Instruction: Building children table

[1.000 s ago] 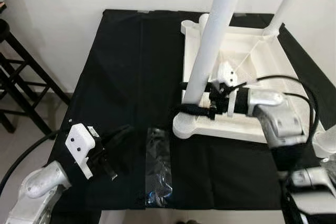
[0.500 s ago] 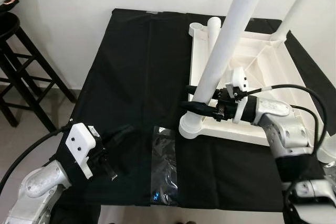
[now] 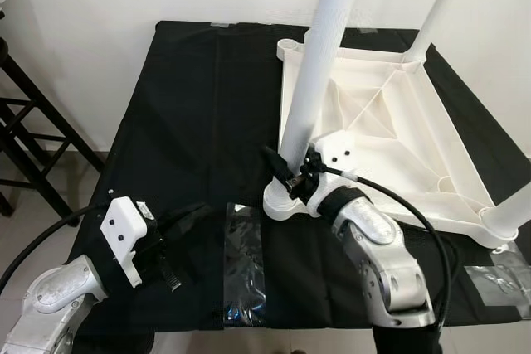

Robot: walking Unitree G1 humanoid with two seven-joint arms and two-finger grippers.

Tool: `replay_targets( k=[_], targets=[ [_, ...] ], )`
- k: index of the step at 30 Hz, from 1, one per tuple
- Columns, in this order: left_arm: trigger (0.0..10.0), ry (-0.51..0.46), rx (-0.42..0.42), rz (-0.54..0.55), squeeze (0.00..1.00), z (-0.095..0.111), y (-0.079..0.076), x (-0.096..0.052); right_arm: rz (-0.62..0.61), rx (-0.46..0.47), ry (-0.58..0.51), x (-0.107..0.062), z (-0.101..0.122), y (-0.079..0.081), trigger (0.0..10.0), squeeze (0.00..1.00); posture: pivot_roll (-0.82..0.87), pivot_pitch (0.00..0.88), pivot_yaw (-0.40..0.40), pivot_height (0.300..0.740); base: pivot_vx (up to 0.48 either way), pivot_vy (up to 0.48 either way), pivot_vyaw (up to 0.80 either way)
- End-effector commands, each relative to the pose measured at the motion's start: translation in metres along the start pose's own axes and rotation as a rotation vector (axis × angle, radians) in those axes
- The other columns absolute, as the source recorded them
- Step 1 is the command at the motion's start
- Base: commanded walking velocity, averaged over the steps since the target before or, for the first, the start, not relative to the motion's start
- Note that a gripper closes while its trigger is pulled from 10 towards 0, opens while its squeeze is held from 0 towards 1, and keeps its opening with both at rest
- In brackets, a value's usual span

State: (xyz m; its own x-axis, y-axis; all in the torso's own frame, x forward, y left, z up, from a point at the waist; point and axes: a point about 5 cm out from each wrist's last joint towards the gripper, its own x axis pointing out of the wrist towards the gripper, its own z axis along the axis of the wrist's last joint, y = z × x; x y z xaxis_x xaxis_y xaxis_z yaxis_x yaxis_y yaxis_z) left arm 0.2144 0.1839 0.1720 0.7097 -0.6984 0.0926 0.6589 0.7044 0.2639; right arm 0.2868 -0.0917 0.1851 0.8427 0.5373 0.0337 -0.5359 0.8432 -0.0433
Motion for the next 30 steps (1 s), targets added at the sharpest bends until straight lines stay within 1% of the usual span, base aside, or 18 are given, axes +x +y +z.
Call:
replay_targets(
  k=[1, 2, 7, 8, 9, 10, 12, 13, 14, 16, 17, 21, 22, 23, 24, 25, 26, 30],
  targets=[
    [10.0, -0.001, -0.004, -0.001, 0.0, 0.001, 0.0, -0.001, -0.004, 0.048, 0.203, -0.004, -0.034, -0.002, 10.0, 0.0, 0.05, 0.18, -0.069, 0.74, 0.0, 0.0, 0.0],
    [10.0, -0.003, -0.008, -0.004, 0.0, 0.001, -0.001, -0.001, 0.034, 0.058, 0.209, -0.002, -0.032, -0.004, 10.0, 1.0, 0.05, 0.177, -0.066, 0.74, 0.0, 0.0, 0.0],
    [10.0, -0.007, -0.016, -0.011, 0.0, 0.001, -0.001, -0.001, 0.119, 0.062, 0.196, 0.006, -0.023, -0.008, 10.0, 1.0, 0.05, 0.174, -0.064, 0.74, 0.0, 0.0, 0.0],
    [10.0, -0.007, -0.017, -0.013, 0.0, 0.001, -0.002, 0.0, 0.171, 0.035, 0.159, 0.012, -0.013, -0.012, 10.0, 1.0, 0.05, 0.167, -0.066, 0.74, 0.0, 0.0, 0.0],
    [10.0, -0.007, -0.017, -0.013, 0.0, 0.001, -0.002, 0.0, 0.171, 0.035, 0.159, 0.012, -0.013, -0.012, 10.0, 1.0, 0.05, 0.167, -0.066, 0.74, 0.0, 0.0, 0.0],
    [10.0, -0.008, -0.019, -0.014, 0.0, 0.001, -0.002, 0.001, 0.232, 0.017, 0.119, 0.017, -0.003, -0.015, 10.0, 1.0, 0.05, 0.166, -0.067, 0.74, 0.0, 0.0, 0.0],
    [10.0, -0.008, -0.019, -0.014, 0.0, 0.001, -0.002, 0.001, 0.232, 0.017, 0.119, 0.017, -0.003, -0.015, 10.0, 1.0, 0.05, 0.166, -0.067, 0.74, 0.0, 0.0, 0.0],
    [10.0, -0.01, -0.018, -0.013, 0.0, 0.001, -0.002, 0.001, 0.338, -0.007, 0.072, 0.022, 0.008, -0.018, 10.0, 0.66, 0.05, 0.16, -0.065, 0.74, 0.0, 0.0, 0.0],
    [10.0, -0.01, -0.018, -0.013, 0.0, 0.001, -0.002, 0.001, 0.338, -0.007, 0.072, 0.022, 0.008, -0.018, 10.0, 0.66, 0.05, 0.16, -0.065, 0.74, 0.0, 0.0, 0.0],
    [10.0, -0.014, -0.018, -0.012, 0.0, 0.0, -0.001, 0.003, 0.498, -0.05, 0.014, 0.033, 0.025, -0.029, 10.0, 0.0, 0.06, 0.146, -0.052, 0.74, 0.0, 0.0, 0.0],
    [10.0, -0.014, -0.018, -0.013, 0.0, -0.001, -0.001, 0.003, 0.56, -0.056, 0.002, 0.042, 0.034, -0.036, 10.0, 0.0, 0.06, 0.143, -0.048, 0.74, 0.0, 0.0, 0.0],
    [10.0, -0.015, -0.018, -0.013, 0.0, -0.001, -0.001, 0.004, 0.636, -0.066, 0.011, 0.053, 0.04, -0.045, 10.0, 0.0, 0.07, 0.139, -0.048, 0.74, 0.0, 0.0, 0.0],
    [10.0, -0.014, -0.02, -0.012, 0.0, -0.002, -0.001, 0.004, 0.686, -0.047, 0.031, 0.057, 0.038, -0.047, 8.4, 0.0, 0.07, 0.136, -0.048, 0.74, 0.0, 0.0, 0.0],
    [10.0, -0.014, -0.02, -0.012, 0.0, -0.002, -0.001, 0.004, 0.686, -0.047, 0.031, 0.057, 0.038, -0.047, 8.4, 0.0, 0.07, 0.136, -0.048, 0.74, 0.0, 0.0, 0.0],
    [10.0, -0.014, -0.02, -0.012, 0.0, -0.002, -0.001, 0.004, 0.702, -0.04, 0.032, 0.058, 0.037, -0.048, 4.8, 0.0, 0.07, 0.136, -0.048, 0.74, 0.0, 0.0, 0.0],
    [10.0, -0.014, -0.02, -0.012, 0.0, -0.002, -0.001, 0.004, 0.702, -0.04, 0.032, 0.058, 0.037, -0.048, 4.8, 0.0, 0.07, 0.136, -0.048, 0.74, 0.0, 0.0, 0.0],
    [10.0, -0.014, -0.021, -0.011, 0.0, -0.002, -0.001, 0.004, 0.72, -0.028, 0.035, 0.059, 0.036, -0.048, 0.2, 0.0, 0.08, 0.135, -0.049, 0.74, 0.0, 0.0, 0.0],
    [10.0, -0.013, -0.023, -0.011, 0.0, -0.002, -0.001, 0.004, 0.757, -0.013, 0.045, 0.058, 0.033, -0.048, 0.0, 0.0, 0.08, 0.136, -0.049, 0.74, 0.0, 0.0, 0.0]
  ],
)
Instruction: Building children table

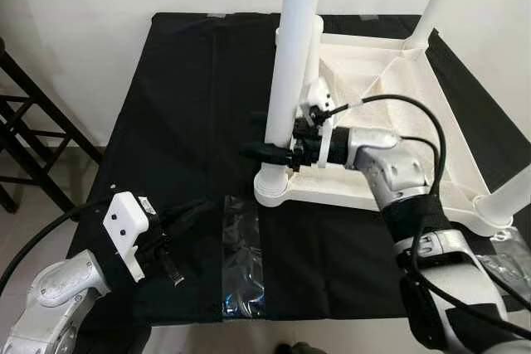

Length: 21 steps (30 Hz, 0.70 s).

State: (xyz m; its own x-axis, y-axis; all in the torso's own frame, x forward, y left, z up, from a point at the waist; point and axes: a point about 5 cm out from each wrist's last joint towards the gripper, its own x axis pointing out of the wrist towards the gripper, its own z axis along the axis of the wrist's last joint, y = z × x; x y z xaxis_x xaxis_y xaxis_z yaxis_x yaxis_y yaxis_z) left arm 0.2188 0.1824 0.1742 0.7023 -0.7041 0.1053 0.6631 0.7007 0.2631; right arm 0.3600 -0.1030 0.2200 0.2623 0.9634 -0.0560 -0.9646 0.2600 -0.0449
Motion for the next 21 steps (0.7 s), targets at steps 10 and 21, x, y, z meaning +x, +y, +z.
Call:
replay_targets(
  k=[10, 21],
  targets=[
    [10.0, 0.005, -0.033, -0.008, 0.0, -0.003, -0.004, -0.002, -0.194, -0.024, -0.028, -0.008, -0.018, -0.002, 0.0, 0.0, 0.07, 0.146, -0.052, 0.74, 0.0, 0.0, 0.0],
    [10.0, 0.002, -0.035, -0.004, 0.0, -0.001, -0.002, -0.006, -0.845, 0.124, 0.065, -0.006, -0.076, 0.082, 0.0, 0.0, 0.04, 0.166, -0.064, 0.74, 0.0, 0.0, 0.0]
  ],
)
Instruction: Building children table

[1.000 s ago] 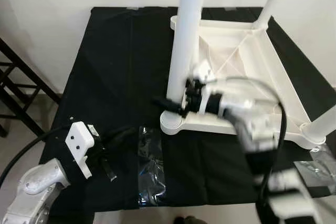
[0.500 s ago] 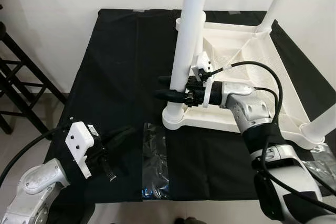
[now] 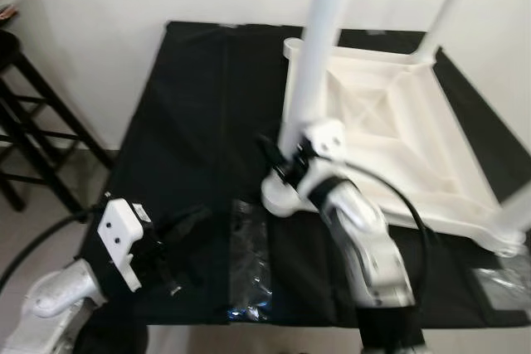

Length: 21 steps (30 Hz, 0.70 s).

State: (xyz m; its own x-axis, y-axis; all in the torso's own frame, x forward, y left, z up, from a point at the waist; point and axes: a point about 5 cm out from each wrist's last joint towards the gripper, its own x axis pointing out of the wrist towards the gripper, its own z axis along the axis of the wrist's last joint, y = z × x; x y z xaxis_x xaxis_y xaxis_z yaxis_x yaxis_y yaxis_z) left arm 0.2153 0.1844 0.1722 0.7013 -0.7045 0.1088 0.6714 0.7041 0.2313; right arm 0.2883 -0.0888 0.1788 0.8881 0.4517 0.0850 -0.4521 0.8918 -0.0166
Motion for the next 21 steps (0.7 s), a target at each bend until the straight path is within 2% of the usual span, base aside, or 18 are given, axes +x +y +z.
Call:
replay_targets(
  k=[1, 3, 4, 5, 6, 7, 8, 9, 10, 11, 12, 13, 14, 15, 16, 17, 19, 21],
  targets=[
    [10.0, 0.005, -0.004, -0.005, 0.0, 0.0, -0.001, -0.001, 0.004, -0.003, 0.186, -0.008, -0.035, -0.004, 0.0, 0.0, 0.05, 0.16, -0.072, 0.74, 0.0, 0.0, 0.0],
    [10.0, 0.004, -0.006, -0.007, 0.0, 0.0, -0.001, -0.001, 0.022, -0.018, 0.185, -0.004, -0.034, -0.008, 0.0, 0.0, 0.05, 0.16, -0.072, 0.74, 0.0, 0.0, 0.0],
    [10.0, 0.005, -0.007, -0.006, 0.0, 0.0, -0.001, -0.001, 0.033, -0.027, 0.189, -0.002, -0.034, -0.009, 2.2, 0.0, 0.05, 0.16, -0.072, 0.74, 0.0, 0.0, 0.0],
    [10.0, 0.005, -0.007, -0.006, 0.0, 0.0, -0.001, -0.001, 0.033, -0.027, 0.189, -0.002, -0.034, -0.009, 2.2, 0.0, 0.05, 0.16, -0.072, 0.74, 0.0, 0.0, 0.0],
    [10.0, 0.005, -0.007, -0.003, 0.0, 0.0, -0.002, -0.001, 0.036, -0.029, 0.197, -0.001, -0.034, -0.009, 4.7, 0.0, 0.05, 0.16, -0.072, 0.74, 0.0, 0.0, 0.0],
    [10.0, 0.005, -0.007, -0.003, 0.0, 0.0, -0.002, -0.001, 0.036, -0.029, 0.197, -0.001, -0.034, -0.009, 4.7, 0.0, 0.05, 0.16, -0.072, 0.74, 0.0, 0.0, 0.0],
    [10.0, 0.005, -0.007, 0.001, 0.0, 0.0, -0.001, -0.001, 0.126, 0.028, 0.201, -0.003, -0.028, 0.002, 10.0, 0.0, 0.06, 0.157, -0.077, 0.74, 0.0, 0.0, 0.0],
    [10.0, 0.005, -0.007, 0.001, 0.0, 0.0, -0.001, -0.001, 0.126, 0.028, 0.201, -0.003, -0.028, 0.002, 10.0, 0.0, 0.06, 0.157, -0.077, 0.74, 0.0, 0.0, 0.0],
    [10.0, 0.006, -0.008, -0.002, 0.0, 0.0, -0.001, -0.001, 0.197, 0.047, 0.198, -0.002, -0.024, 0.003, 10.0, 1.0, 0.06, 0.155, -0.075, 0.74, 0.0, 0.0, 0.0],
    [10.0, 0.006, -0.008, -0.002, 0.0, 0.0, -0.001, -0.001, 0.197, 0.047, 0.198, -0.002, -0.024, 0.003, 10.0, 1.0, 0.06, 0.155, -0.075, 0.74, 0.0, 0.0, 0.0],
    [10.0, 0.007, -0.011, -0.006, 0.0, -0.001, -0.001, -0.001, 0.294, 0.031, 0.174, 0.0, -0.016, 0.003, 10.0, 1.0, 0.06, 0.153, -0.074, 0.74, 0.0, 0.0, 0.0],
    [10.0, 0.007, -0.011, -0.006, 0.0, -0.001, -0.001, -0.001, 0.294, 0.031, 0.174, 0.0, -0.016, 0.003, 10.0, 1.0, 0.06, 0.153, -0.074, 0.74, 0.0, 0.0, 0.0],
    [10.0, 0.007, -0.012, -0.007, 0.0, -0.001, -0.001, 0.0, 0.385, -0.002, 0.13, 0.004, -0.004, -0.003, 10.0, 1.0, 0.06, 0.152, -0.074, 0.74, 0.0, 0.0, 0.0],
    [10.0, 0.007, -0.012, -0.007, 0.0, -0.001, -0.001, 0.0, 0.385, -0.002, 0.13, 0.004, -0.004, -0.003, 10.0, 1.0, 0.06, 0.152, -0.074, 0.74, 0.0, 0.0, 0.0],
    [10.0, 0.007, -0.014, -0.008, 0.0, -0.001, -0.001, 0.001, 0.441, -0.029, 0.102, 0.006, 0.004, -0.008, 10.0, 0.01, 0.06, 0.147, -0.075, 0.74, 0.0, 0.0, 0.0],
    [10.0, 0.007, -0.014, -0.007, 0.0, -0.001, -0.001, 0.001, 0.507, -0.063, 0.069, 0.009, 0.012, -0.015, 10.0, 0.01, 0.07, 0.146, -0.076, 0.74, 0.0, 0.0, 0.0],
    [10.0, 0.007, -0.014, -0.007, 0.0, -0.001, -0.001, 0.001, 0.507, -0.063, 0.069, 0.009, 0.012, -0.015, 10.0, 0.01, 0.07, 0.146, -0.076, 0.74, 0.0, 0.0, 0.0],
    [10.0, 0.008, -0.014, -0.007, 0.0, -0.002, -0.001, 0.001, 0.64, -0.153, 0.072, 0.019, 0.024, -0.036, 10.0, 0.0, 0.07, 0.142, -0.074, 0.74, 0.0, 0.0, 0.0]
  ],
)
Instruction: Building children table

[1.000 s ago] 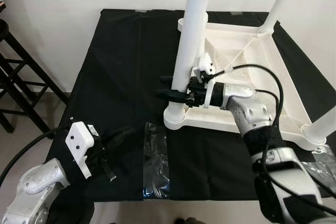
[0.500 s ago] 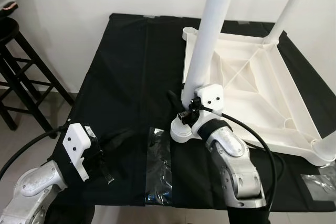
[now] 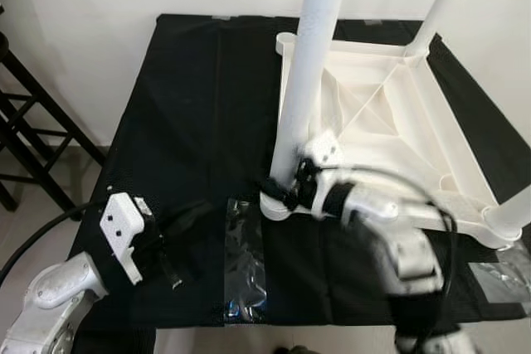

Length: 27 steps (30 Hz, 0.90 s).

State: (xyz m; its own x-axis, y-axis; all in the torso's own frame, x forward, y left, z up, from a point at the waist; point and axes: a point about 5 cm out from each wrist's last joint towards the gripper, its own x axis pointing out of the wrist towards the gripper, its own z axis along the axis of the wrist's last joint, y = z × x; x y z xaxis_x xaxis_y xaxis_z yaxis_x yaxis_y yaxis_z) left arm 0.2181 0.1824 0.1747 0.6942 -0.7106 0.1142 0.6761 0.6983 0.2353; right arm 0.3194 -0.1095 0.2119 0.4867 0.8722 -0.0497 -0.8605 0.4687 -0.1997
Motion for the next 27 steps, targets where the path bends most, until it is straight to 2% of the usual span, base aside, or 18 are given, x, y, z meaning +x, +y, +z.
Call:
replay_targets(
  k=[1, 2, 5, 6, 8, 9, 11, 12, 16, 17, 20, 21, 23, 24, 25, 26, 27],
  targets=[
    [10.0, 0.015, -0.017, 0.001, 0.0, -0.004, -0.002, -0.002, 0.038, 0.015, -0.001, -0.002, -0.007, 0.0, 10.0, 0.0, 0.07, 0.142, -0.074, 0.74, 0.0, 0.0, 0.0],
    [10.0, 0.018, -0.018, -0.001, 0.0, -0.004, -0.002, -0.002, 0.125, -0.01, 0.046, -0.004, -0.004, -0.022, 10.0, 0.0, 0.07, 0.139, -0.072, 0.74, 0.0, 0.0, 0.0],
    [10.0, 0.019, -0.019, -0.002, 0.0, -0.005, -0.002, -0.002, 0.136, -0.007, 0.062, -0.004, -0.005, -0.028, 10.0, 0.0, 0.07, 0.139, -0.072, 0.74, 0.0, 0.0, 0.0],
    [10.0, 0.02, -0.019, -0.003, 0.0, -0.005, -0.002, -0.002, 0.114, 0.023, 0.075, -0.004, -0.008, -0.037, 10.0, 0.0, 0.08, 0.137, -0.073, 0.74, 0.0, 0.0, 0.0],
    [10.0, 0.021, -0.02, -0.003, 0.0, -0.005, -0.002, -0.001, 0.1, 0.052, 0.08, -0.003, -0.01, -0.044, 9.8, 0.0, 0.08, 0.137, -0.074, 0.74, 0.0, 0.0, 0.0],
    [10.0, 0.021, -0.021, -0.003, 0.0, -0.005, -0.002, -0.001, 0.097, 0.075, 0.078, -0.003, -0.012, -0.048, 0.8, 0.0, 0.08, 0.137, -0.078, 0.74, 0.0, 0.0, 0.0],
    [10.0, 0.021, -0.021, -0.003, 0.0, -0.005, -0.003, -0.001, 0.097, 0.089, 0.075, -0.003, -0.012, -0.05, 0.8, 0.0, 0.08, 0.137, -0.078, 0.74, 0.0, 0.0, 0.0],
    [10.0, 0.02, -0.022, -0.003, 0.0, -0.005, -0.003, -0.001, 0.116, 0.106, 0.055, -0.003, -0.012, -0.048, 0.0, 0.0, 0.09, 0.139, -0.079, 0.74, 0.0, 0.0, 0.0],
    [10.0, 0.019, -0.024, -0.002, 0.0, -0.005, -0.003, -0.001, 0.149, 0.123, 0.017, -0.004, -0.013, -0.046, 0.0, 0.0, 0.08, 0.141, -0.077, 0.74, 0.0, 0.0, 0.0],
    [10.0, 0.017, -0.025, -0.002, 0.0, -0.005, -0.003, -0.001, 0.142, 0.131, 0.003, -0.007, -0.018, -0.039, 0.0, 0.0, 0.08, 0.144, -0.076, 0.74, 0.0, 0.0, 0.0],
    [10.0, 0.016, -0.026, -0.003, 0.0, -0.005, -0.003, -0.001, 0.147, 0.132, -0.003, -0.008, -0.02, -0.037, 0.0, 0.0, 0.08, 0.144, -0.076, 0.74, 0.0, 0.0, 0.0],
    [10.0, 0.015, -0.026, -0.003, 0.0, -0.004, -0.003, -0.001, 0.123, 0.136, -0.005, -0.01, -0.025, -0.031, 0.0, 0.0, 0.07, 0.154, -0.075, 0.74, 0.0, 0.0, 0.0],
    [10.0, 0.013, -0.027, -0.003, 0.0, -0.003, -0.003, -0.002, 0.064, 0.142, -0.008, -0.01, -0.033, -0.021, 0.0, 0.0, 0.07, 0.157, -0.078, 0.74, 0.0, 0.0, 0.0],
    [10.0, 0.012, -0.026, -0.002, 0.0, -0.002, -0.002, -0.003, -0.039, 0.152, 0.011, -0.007, -0.04, -0.012, 0.0, 0.0, 0.06, 0.163, -0.082, 0.74, 0.0, 0.0, 0.0],
    [10.0, 0.012, -0.026, -0.002, 0.0, -0.002, -0.002, -0.003, -0.039, 0.152, 0.011, -0.007, -0.04, -0.012, 0.0, 0.0, 0.06, 0.163, -0.082, 0.74, 0.0, 0.0, 0.0],
    [10.0, 0.012, -0.026, -0.002, 0.0, -0.002, -0.002, -0.003, -0.109, 0.157, 0.023, -0.006, -0.044, -0.007, 0.0, 0.0, 0.06, 0.163, -0.082, 0.74, 0.0, 0.0, 0.0],
    [10.0, 0.012, -0.026, -0.001, 0.0, -0.002, -0.001, -0.004, -0.38, 0.147, 0.074, -0.005, -0.052, -0.003, 0.0, 0.0, 0.06, 0.17, -0.077, 0.74, 0.0, 0.0, 0.0]
  ],
)
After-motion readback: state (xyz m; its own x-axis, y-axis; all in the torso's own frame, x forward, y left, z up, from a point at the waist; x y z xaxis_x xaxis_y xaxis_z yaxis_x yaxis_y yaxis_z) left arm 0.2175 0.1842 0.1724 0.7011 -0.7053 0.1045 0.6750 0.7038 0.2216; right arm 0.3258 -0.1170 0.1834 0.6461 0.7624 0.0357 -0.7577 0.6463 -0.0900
